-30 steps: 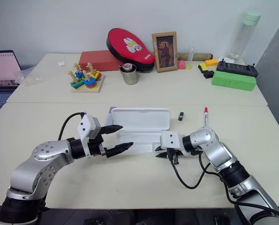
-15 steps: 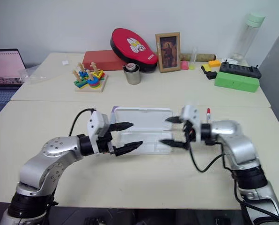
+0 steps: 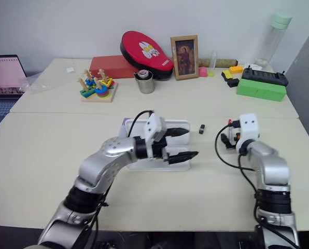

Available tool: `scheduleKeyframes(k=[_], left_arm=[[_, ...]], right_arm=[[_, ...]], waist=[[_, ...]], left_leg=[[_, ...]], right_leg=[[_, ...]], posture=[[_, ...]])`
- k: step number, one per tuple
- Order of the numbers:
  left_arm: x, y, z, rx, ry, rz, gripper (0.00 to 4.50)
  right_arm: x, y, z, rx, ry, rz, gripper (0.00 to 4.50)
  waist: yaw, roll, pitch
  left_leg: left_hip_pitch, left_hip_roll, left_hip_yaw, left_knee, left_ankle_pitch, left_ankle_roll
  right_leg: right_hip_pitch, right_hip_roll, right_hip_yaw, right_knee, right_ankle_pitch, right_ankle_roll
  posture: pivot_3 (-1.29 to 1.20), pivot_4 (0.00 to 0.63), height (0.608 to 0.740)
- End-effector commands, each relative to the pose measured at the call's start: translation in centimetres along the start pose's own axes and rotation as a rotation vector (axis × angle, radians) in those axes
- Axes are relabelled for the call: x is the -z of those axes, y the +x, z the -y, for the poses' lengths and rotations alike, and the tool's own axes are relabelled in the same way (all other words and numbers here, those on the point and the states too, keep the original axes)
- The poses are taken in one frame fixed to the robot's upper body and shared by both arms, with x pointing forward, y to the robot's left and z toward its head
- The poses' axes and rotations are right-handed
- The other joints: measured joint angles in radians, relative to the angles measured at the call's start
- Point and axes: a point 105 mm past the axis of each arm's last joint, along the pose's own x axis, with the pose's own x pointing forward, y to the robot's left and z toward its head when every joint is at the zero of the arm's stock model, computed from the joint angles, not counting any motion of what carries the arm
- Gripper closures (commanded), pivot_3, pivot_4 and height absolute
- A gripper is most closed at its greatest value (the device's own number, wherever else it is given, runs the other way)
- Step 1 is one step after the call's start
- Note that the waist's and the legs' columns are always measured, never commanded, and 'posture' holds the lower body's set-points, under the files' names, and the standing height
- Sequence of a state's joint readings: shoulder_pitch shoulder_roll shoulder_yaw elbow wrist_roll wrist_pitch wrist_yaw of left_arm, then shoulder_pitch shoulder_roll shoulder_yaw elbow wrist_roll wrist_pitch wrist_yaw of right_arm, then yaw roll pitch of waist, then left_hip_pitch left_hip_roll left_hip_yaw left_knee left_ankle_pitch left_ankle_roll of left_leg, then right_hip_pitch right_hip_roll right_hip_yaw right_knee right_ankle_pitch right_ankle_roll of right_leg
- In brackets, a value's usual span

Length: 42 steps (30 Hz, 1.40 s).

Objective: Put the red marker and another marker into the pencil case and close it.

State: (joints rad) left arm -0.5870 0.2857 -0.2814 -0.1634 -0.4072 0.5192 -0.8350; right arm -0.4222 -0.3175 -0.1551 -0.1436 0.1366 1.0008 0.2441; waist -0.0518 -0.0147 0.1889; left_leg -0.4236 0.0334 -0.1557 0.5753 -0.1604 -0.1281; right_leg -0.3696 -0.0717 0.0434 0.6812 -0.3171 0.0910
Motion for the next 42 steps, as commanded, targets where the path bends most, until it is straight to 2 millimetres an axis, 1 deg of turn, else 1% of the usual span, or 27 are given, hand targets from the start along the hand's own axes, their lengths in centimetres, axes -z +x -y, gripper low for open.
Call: scheduleKeyframes(k=[1, 2, 3, 4, 6, 9, 13, 14, 17, 18, 19, 21, 22, 24, 25, 26, 27, 28, 29, 30, 32, 35, 37, 39, 42], left_arm=[[-1.3, 0.6, -0.3, -0.026, 0.053, 0.05, 0.0], [-1.4, 0.7, -0.4, -0.029, 0.054, 0.056, 0.0], [-1.4, 0.7, -0.3, -0.027, 0.057, 0.055, 0.0], [-1.4, 0.8, -0.3, -0.026, 0.061, 0.053, 0.0], [-1.4, 0.8, -0.3, -0.027, 0.064, 0.054, 0.0], [-1.5, 0.7, -0.5, -0.038, 0.066, 0.057, 0.0], [-1.6, 0.3, -0.7, -0.052, 0.066, 0.058, 0.0], [-1.6, 0.3, -0.7, -0.056, 0.065, 0.059, 0.0], [-1.5, 0.2, -0.8, -0.063, 0.064, 0.058, 0.0], [-1.5, 0.1, -0.7, -0.067, 0.063, 0.057, 0.0], [-1.5, 0.0, -0.7, -0.072, 0.063, 0.057, 0.0], [-1.4, -0.6, -0.8, -0.092, 0.069, 0.049, 0.0], [-1.5, -1.1, -1.0, -0.107, 0.072, 0.049, 0.0], [-2.0, -2.6, -1.4, -0.152, 0.068, 0.059, 0.0], [-2.2, -3.6, -1.6, -0.178, 0.065, 0.059, 0.0], [-2.3, -4.4, -1.6, -0.198, 0.062, 0.055, 0.0], [-2.2, -5.4, -1.6, -0.221, 0.063, 0.037, 0.0], [-1.9, -6.4, -1.4, -0.24, 0.066, 0.015, 0.0], [-1.5, -7.6, -1.2, -0.263, 0.063, -0.012, 0.0], [-1.1, -8.7, -1.1, -0.29, 0.062, -0.036, 0.0], [-0.3, -11.0, -0.9, -0.362, 0.034, -0.064, 0.0], [1.8, -14.2, -0.6, -0.45, -0.007, -0.153, 0.0], [2.7, -15.7, -0.3, -0.493, -0.033, -0.184, 0.0], [3.3, -17.0, 0.1, -0.532, -0.055, -0.206, 0.0], [4.1, -18.2, 0.7, -0.562, -0.078, -0.246, 0.0]], right_arm=[[1.2, -0.2, 0.5, 0.061, 0.011, -0.052, 0.05], [1.5, -0.1, 0.6, 0.072, 0.014, -0.063, 0.41], [1.6, -0.1, 0.9, 0.091, -0.001, -0.068, 0.57], [1.6, 0.0, 1.1, 0.103, -0.007, -0.066, 0.86], [1.3, 0.1, 1.4, 0.121, -0.024, -0.057, 1.36], [0.9, 0.2, 1.7, 0.13, -0.032, -0.045, 1.99], [0.6, 0.2, 1.9, 0.134, -0.039, -0.037, 2.99], [0.5, 0.2, 1.9, 0.136, -0.042, -0.034, 3.16], [0.0, 0.2, 2.1, 0.142, -0.048, -0.009, 3.86], [-0.7, 0.2, 2.2, 0.14, -0.043, 0.026, 4.14], [-1.8, 0.1, 2.2, 0.134, -0.04, 0.081, 4.18], [-5.0, -0.4, 1.9, 0.106, -0.088, 0.242, 4.18], [-7.0, -0.9, 1.3, 0.073, -0.124, 0.338, 4.18], [-10.7, -2.3, -0.8, -0.065, -0.143, 0.522, 4.18], [-12.4, -3.5, -2.6, -0.182, -0.162, 0.611, 4.18], [-13.6, -4.5, -4.1, -0.282, -0.179, 0.675, 4.18], [-14.4, -5.9, -6.0, -0.423, -0.183, 0.722, 4.18], [-14.7, -7.2, -7.8, -0.566, -0.182, 0.736, 4.18], [-14.7, -8.3, -9.3, -0.689, -0.214, 0.731, 4.18], [-14.4, -8.9, -10.4, -0.776, -0.257, 0.707, 4.18], [-13.1, -9.2, -12.4, -0.886, -0.4, 0.631, 4.18], [-10.9, -8.8, -15.0, -1.006, -0.577, 0.551, 4.18], [-9.3, -8.2, -16.5, -1.055, -0.695, 0.503, 4.18], [-7.5, -7.0, -17.7, -1.078, -0.827, 0.45, 4.18], [-5.2, -4.9, -18.5, -1.064, -0.982, 0.391, 4.18]], waist=[[-0.004, 0.001, -0.001], [-0.004, 0.001, -0.001], [-0.003, 0.002, -0.001], [-0.003, 0.002, -0.001], [-0.003, 0.001, -0.001], [0.0, 0.001, -0.001], [0.004, 0.001, -0.001], [0.005, 0.001, -0.001], [0.005, 0.001, -0.001], [0.005, 0.001, -0.001], [0.005, 0.001, -0.001], [0.002, 0.002, -0.001], [0.001, 0.002, -0.001], [-0.011, 0.003, 0.0], [-0.016, 0.004, 0.0], [-0.023, 0.004, 0.0], [-0.031, 0.004, 0.001], [-0.032, 0.004, 0.0], [-0.036, 0.004, 0.0], [-0.039, 0.004, 0.0], [-0.034, 0.004, 0.001], [-0.028, 0.004, 0.001], [-0.024, 0.004, 0.001], [-0.021, 0.004, 0.001], [-0.013, 0.003, 0.001]], left_leg=[[0.0, 0.0, 0.0, 0.0, 0.0, 0.0], [0.001, 0.0, 0.0, 0.0, 0.0, 0.0], [0.002, 0.0, 0.0, 0.0, 0.0, 0.0], [0.002, 0.0, 0.0, 0.0, 0.0, 0.0], [0.003, 0.0, 0.0, 0.0, 0.0, 0.0], [0.004, 0.0, 0.0, 0.0, 0.0, 0.0], [0.006, 0.0, 0.0, 0.0, 0.0, 0.0], [0.006, 0.0, 0.0, 0.0, 0.0, 0.0], [0.006, 0.0, 0.0, 0.0, 0.0, 0.0], [0.006, 0.0, 0.0, 0.0, 0.0, 0.0], [0.006, 0.0, 0.0, 0.0, 0.0, 0.0], [0.006, 0.0, 0.0, 0.0, 0.0, 0.0], [0.006, 0.0, 0.0, 0.0, 0.0, 0.0], [0.005, 0.0, 0.0, 0.0, 0.0, 0.0], [0.005, 0.0, 0.001, -0.001, 0.0, 0.0], [0.005, 0.0, 0.001, -0.001, 0.0, 0.0], [0.005, 0.0, 0.001, -0.002, 0.0, 0.0], [0.005, 0.0, 0.001, -0.003, 0.0, 0.0], [0.005, 0.0, 0.0, -0.003, 0.0, 0.0], [0.005, 0.0, 0.0, -0.003, 0.0, 0.001], [0.005, 0.0, 0.0, -0.003, -0.001, 0.002], [0.005, 0.0, 0.0, -0.003, -0.001, 0.002], [0.005, 0.0, 0.0, -0.003, -0.001, 0.002], [0.005, 0.0, 0.0, -0.003, -0.001, 0.002], [0.005, 0.0, 0.0, -0.002, -0.001, 0.002]], right_leg=[[0.0, 0.0, 0.0, 0.0, 0.0, 0.0], [0.0, 0.0, 0.0, 0.0, 0.0, 0.0], [0.001, 0.0, 0.0, 0.001, 0.0, 0.0], [0.001, 0.0, 0.0, 0.001, 0.0, 0.0], [0.002, 0.0, 0.0, 0.0, 0.0, 0.0], [0.004, 0.0, 0.0, 0.0, 0.0, 0.001], [0.007, 0.0, 0.0, 0.0, 0.0, 0.001], [0.007, 0.0, 0.0, 0.0, 0.0, 0.001], [0.007, 0.0, 0.0, -0.001, 0.0, 0.001], [0.007, 0.0, 0.0, -0.001, 0.0, 0.001], [0.007, 0.0, 0.0, -0.001, 0.0, 0.001], [0.007, 0.0, 0.0, -0.001, 0.0, 0.001], [0.006, 0.0, 0.0, -0.001, 0.0, 0.001], [0.005, 0.0, 0.0, -0.001, 0.0, 0.001], [0.003, 0.0, 0.002, 0.0, 0.0, 0.001], [0.003, 0.0, 0.002, 0.0, 0.0, 0.001], [0.002, 0.0, 0.002, 0.0, 0.0, 0.001], [0.002, 0.0, 0.002, 0.0, 0.0, 0.001], [0.003, 0.0, 0.001, 0.0, 0.0, 0.0], [0.002, 0.0, 0.002, -0.001, 0.0, 0.0], [0.003, 0.0, 0.001, -0.001, -0.001, 0.0], [0.003, 0.0, 0.0, -0.001, -0.001, 0.0], [0.003, 0.0, 0.001, 0.0, -0.001, 0.0], [0.002, 0.0, 0.001, 0.0, -0.001, 0.0], [0.002, 0.0, 0.001, -0.001, -0.001, 0.0]], posture=[[0.0, 0.15, 0.74], [0.0, 0.15, 0.74], [0.0, 0.15, 0.74], [0.0, 0.15, 0.74], [0.0, 0.15, 0.74], [0.0, 0.15, 0.74], [0.0, 0.15, 0.74], [0.0, 0.15, 0.74], [0.0, 0.15, 0.74], [0.0, 0.15, 0.74], [0.0, 0.15, 0.74], [0.0, 0.15, 0.74], [0.0, 0.15, 0.74], [0.0, 0.15, 0.74], [0.0, 0.15, 0.74], [0.0, 0.15, 0.74], [0.0, 0.15, 0.74], [0.0, 0.15, 0.74], [0.0, 0.15, 0.74], [0.0, 0.15, 0.74], [0.0, 0.15, 0.74], [0.0, 0.15, 0.74], [0.0, 0.15, 0.74], [0.0, 0.15, 0.74], [0.0, 0.15, 0.74]])
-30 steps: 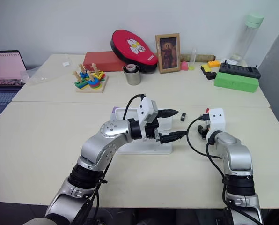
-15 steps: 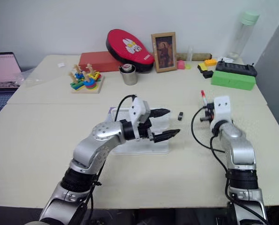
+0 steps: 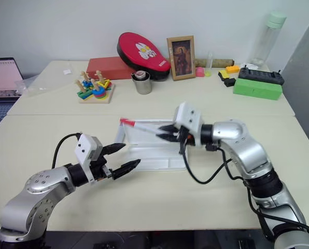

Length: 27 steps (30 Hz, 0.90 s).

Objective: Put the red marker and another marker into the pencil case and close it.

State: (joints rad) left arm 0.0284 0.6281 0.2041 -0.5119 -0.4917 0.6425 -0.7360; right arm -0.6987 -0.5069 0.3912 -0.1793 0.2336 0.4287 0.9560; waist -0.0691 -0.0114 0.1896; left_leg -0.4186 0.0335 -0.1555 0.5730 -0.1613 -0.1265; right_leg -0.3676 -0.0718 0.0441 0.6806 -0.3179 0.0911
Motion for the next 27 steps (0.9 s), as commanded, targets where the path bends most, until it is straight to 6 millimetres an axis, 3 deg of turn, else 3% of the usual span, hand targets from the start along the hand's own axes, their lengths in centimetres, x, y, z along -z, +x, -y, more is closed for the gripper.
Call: scheduleKeyframes(k=[1, 6, 13, 15, 22, 27], left_arm=[[-0.7, -1.4, 0.1, -0.02, 0.044, 0.017, 0.0], [-0.2, -2.2, 0.3, -0.029, 0.042, 0.0, 0.0], [-0.2, -2.2, 0.3, -0.042, 0.042, 0.005, 0.0], [-0.3, -2.2, 0.0, -0.063, 0.025, 0.02, 0.0], [-1.0, -1.9, -2.1, -0.174, -0.067, 0.058, 0.0], [-0.9, -1.0, -3.9, -0.266, -0.089, 0.04, 0.0]], right_arm=[[1.9, 1.8, 0.0, -0.044, -0.159, -0.095, 4.18], [4.1, 3.1, 0.9, -0.061, -0.185, -0.141, 4.18], [5.8, 3.3, 1.1, -0.103, -0.219, -0.181, 4.18], [5.6, 3.0, 1.1, -0.111, -0.217, -0.177, 3.48], [3.9, 2.3, 1.8, -0.083, -0.193, -0.112, 1.92], [1.2, 1.6, 2.1, -0.07, -0.159, -0.02, 0.74]], waist=[[0.007, 0.0, 0.0], [0.013, 0.0, 0.0], [0.013, 0.0, 0.0], [0.012, 0.0, 0.0], [0.013, -0.001, 0.0], [0.013, -0.001, 0.0]], left_leg=[[0.0, 0.0, 0.0, 0.0, 0.0, 0.0], [0.0, 0.0, 0.0, 0.0, 0.0, 0.0], [0.0, 0.0, 0.0, -0.001, 0.0, 0.0], [0.0, 0.0, 0.0, -0.001, 0.0, 0.0], [0.0, 0.0, 0.0, -0.001, 0.0, 0.0], [0.0, 0.0, 0.0, -0.001, 0.0, 0.0]], right_leg=[[0.0, 0.0, 0.0, 0.0, 0.0, 0.0], [0.0, 0.0, 0.0, 0.0, 0.0, 0.0], [-0.001, 0.0, 0.0, 0.0, 0.0, 0.0], [-0.001, 0.0, 0.0, 0.0, 0.0, 0.0], [-0.001, 0.0, 0.0, 0.0, 0.0, 0.0], [-0.001, 0.0, 0.0, 0.0, 0.0, 0.0]], posture=[[0.0, 0.15, 0.74], [0.0, 0.15, 0.74], [0.0, 0.15, 0.74], [0.0, 0.15, 0.74], [0.0, 0.15, 0.74], [0.0, 0.15, 0.74]])
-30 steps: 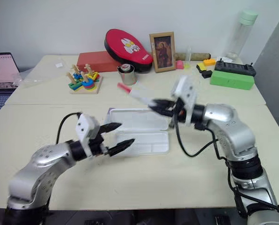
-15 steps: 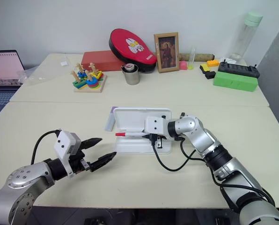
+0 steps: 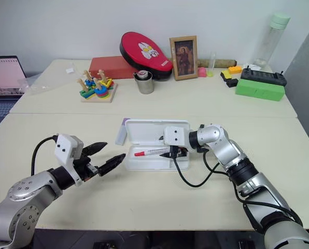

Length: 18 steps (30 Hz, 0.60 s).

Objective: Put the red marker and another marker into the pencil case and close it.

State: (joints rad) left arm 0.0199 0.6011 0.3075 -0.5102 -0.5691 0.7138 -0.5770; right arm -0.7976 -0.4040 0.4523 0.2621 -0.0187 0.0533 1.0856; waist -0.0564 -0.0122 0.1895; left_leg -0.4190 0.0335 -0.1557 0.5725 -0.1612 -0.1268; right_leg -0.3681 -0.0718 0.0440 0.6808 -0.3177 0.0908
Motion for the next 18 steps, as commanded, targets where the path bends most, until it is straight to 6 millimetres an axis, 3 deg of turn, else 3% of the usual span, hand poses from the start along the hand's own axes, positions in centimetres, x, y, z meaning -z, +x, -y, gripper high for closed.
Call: scheduleKeyframes(k=[1, 4, 6, 18], left_arm=[[-0.1, 0.8, -1.6, -0.096, 0.004, -0.019, 0.0], [0.6, 1.6, -3.6, -0.184, 0.001, -0.069, 0.0], [0.8, 2.2, -4.6, -0.227, -0.004, -0.088, 0.0], [2.3, 6.4, -5.3, -0.218, -0.007, -0.187, 0.0]], right_arm=[[-4.3, -1.6, 1.3, 0.04, 0.013, 0.16, 0.57], [-7.6, -3.3, 2.3, 0.077, 0.074, 0.311, 0.05], [-8.5, -4.0, 2.9, 0.113, 0.09, 0.351, 0.05], [-9.0, -5.1, 4.2, 0.219, 0.119, 0.354, 0.05]], waist=[[0.0, 0.0, 0.0], [0.0, 0.0, 0.0], [0.0, 0.0, 0.0], [0.0, 0.0, 0.0]], left_leg=[[0.0, 0.0, 0.0, 0.0, 0.0, 0.0], [0.0, 0.0, 0.0, 0.0, 0.0, 0.0], [0.0, 0.0, 0.0, 0.0, 0.0, 0.0], [-0.001, 0.0, 0.0, 0.0, 0.0, 0.0]], right_leg=[[0.0, 0.0, 0.0, 0.0, 0.0, 0.0], [0.0, 0.0, 0.0, 0.0, 0.0, 0.0], [0.0, 0.0, 0.0, 0.001, 0.0, 0.0], [-0.001, 0.0, 0.0, 0.001, 0.0, 0.0]], posture=[[0.0, 0.15, 0.74], [0.0, 0.15, 0.74], [0.0, 0.15, 0.74], [0.0, 0.15, 0.74]])
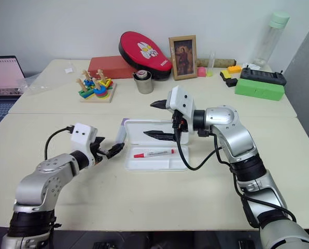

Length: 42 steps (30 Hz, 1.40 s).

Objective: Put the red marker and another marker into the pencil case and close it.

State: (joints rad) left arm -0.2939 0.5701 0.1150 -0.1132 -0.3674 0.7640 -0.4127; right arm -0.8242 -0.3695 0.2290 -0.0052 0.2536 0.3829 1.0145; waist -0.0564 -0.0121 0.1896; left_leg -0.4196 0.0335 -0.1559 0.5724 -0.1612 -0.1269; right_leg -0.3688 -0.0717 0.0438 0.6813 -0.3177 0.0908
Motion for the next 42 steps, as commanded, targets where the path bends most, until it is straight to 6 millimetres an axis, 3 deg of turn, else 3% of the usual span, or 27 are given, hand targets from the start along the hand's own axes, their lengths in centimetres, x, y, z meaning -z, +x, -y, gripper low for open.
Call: scheduleKeyframes(k=[1, 8, 9, 16, 24, 26, 29, 33, 36, 38, 40, 42], left_arm=[[-0.6, 1.2, -0.1, -0.011, 0.021, -0.006, 0.0], [-0.4, 2.5, -0.3, -0.033, 0.013, -0.056, 0.0], [-0.4, 2.5, -0.2, -0.031, 0.012, -0.054, 0.38], [-0.6, 2.5, 0.3, -0.014, 0.028, -0.047, 1.72], [-0.7, 2.3, -0.3, -0.047, 0.024, -0.036, 3.15], [-0.8, 2.2, -0.6, -0.066, 0.022, -0.026, 3.3], [-2.9, 2.2, -1.5, -0.118, 0.036, 0.096, 3.3], [-10.5, -0.2, -2.3, -0.129, 0.006, 0.433, 3.3], [-14.6, -2.7, 0.0, 0.047, 0.074, 0.582, 3.3], [-15.8, -4.3, 2.9, 0.238, 0.142, 0.603, 3.3], [-15.2, -5.7, 6.2, 0.463, 0.233, 0.545, 3.3], [-13.9, -6.6, 8.3, 0.612, 0.315, 0.454, 3.3]], right_arm=[[-2.2, -0.4, 0.4, 0.028, -0.054, 0.055, 0.05], [-2.6, -0.9, 0.8, 0.061, -0.046, 0.066, 0.05], [-2.6, -0.9, 0.9, 0.064, -0.043, 0.07, 0.0], [-2.8, -0.9, 1.0, 0.074, -0.03, 0.083, 0.0], [-2.7, -0.8, 1.1, 0.072, -0.028, 0.086, 0.0], [-2.8, -0.8, 1.1, 0.073, -0.028, 0.086, 0.0], [-3.2, -1.1, 1.3, 0.08, -0.025, 0.107, 0.0], [-5.3, -3.4, 0.9, 0.045, 0.035, 0.184, 0.0], [-6.2, -5.4, -0.1, -0.015, 0.095, 0.203, 0.0], [-6.2, -6.6, -1.1, -0.062, 0.125, 0.184, 0.0], [-6.0, -7.4, -1.8, -0.078, 0.136, 0.16, 0.0], [-5.7, -7.9, -1.8, -0.06, 0.144, 0.131, 0.0]], waist=[[0.0, 0.0, 0.0], [-0.002, 0.0, 0.0], [-0.001, 0.0, 0.0], [-0.001, 0.0, 0.0], [-0.001, 0.0, 0.0], [-0.001, 0.0, 0.0], [-0.001, 0.0, 0.0], [0.001, -0.001, 0.0], [0.005, -0.002, 0.001], [0.007, -0.002, 0.0], [0.006, -0.002, 0.001], [0.001, -0.001, 0.001]], left_leg=[[0.0, 0.0, 0.0, 0.0, 0.0, 0.0], [0.0, 0.0, 0.0, 0.0, 0.0, 0.0], [0.0, 0.0, 0.0, 0.0, 0.0, 0.0], [0.0, 0.0, 0.0, 0.0, 0.0, 0.0], [0.0, 0.0, 0.0, 0.0, 0.0, 0.0], [0.0, 0.0, 0.0, 0.0, 0.0, 0.0], [0.0, 0.0, 0.0, 0.0, 0.0, 0.0], [-0.002, 0.0, -0.001, 0.001, 0.0, 0.0], [-0.007, 0.0, -0.003, 0.002, 0.001, -0.002], [-0.008, 0.0, -0.003, 0.002, 0.002, -0.004], [-0.008, 0.0, -0.002, 0.001, 0.002, -0.004], [-0.008, 0.0, -0.002, 0.0, 0.001, -0.001]], right_leg=[[0.0, 0.0, 0.0, 0.0, 0.0, 0.0], [0.0, 0.0, 0.0, 0.0, 0.0, 0.0], [0.0, 0.0, 0.0, 0.0, 0.0, 0.0], [0.0, 0.0, 0.0, 0.0, 0.0, 0.0], [0.0, 0.0, 0.0, 0.0, 0.0, 0.0], [0.0, 0.0, 0.0, 0.0, 0.0, 0.0], [0.0, 0.0, 0.0, 0.0, 0.0, 0.0], [-0.001, 0.0, -0.001, 0.0, 0.0, 0.0], [-0.003, 0.0, -0.003, -0.001, 0.0, 0.0], [-0.004, 0.0, -0.003, -0.002, 0.0, 0.0], [-0.004, 0.0, -0.003, -0.002, 0.0, 0.0], [-0.004, 0.0, -0.003, -0.002, 0.0, 0.0]], posture=[[0.0, 0.15, 0.74], [0.0, 0.15, 0.74], [0.0, 0.15, 0.74], [0.0, 0.15, 0.74], [0.0, 0.15, 0.74], [0.0, 0.15, 0.74], [0.0, 0.15, 0.74], [0.0, 0.15, 0.74], [0.0, 0.15, 0.74], [0.0, 0.15, 0.74], [0.0, 0.15, 0.74], [0.0, 0.15, 0.74]])
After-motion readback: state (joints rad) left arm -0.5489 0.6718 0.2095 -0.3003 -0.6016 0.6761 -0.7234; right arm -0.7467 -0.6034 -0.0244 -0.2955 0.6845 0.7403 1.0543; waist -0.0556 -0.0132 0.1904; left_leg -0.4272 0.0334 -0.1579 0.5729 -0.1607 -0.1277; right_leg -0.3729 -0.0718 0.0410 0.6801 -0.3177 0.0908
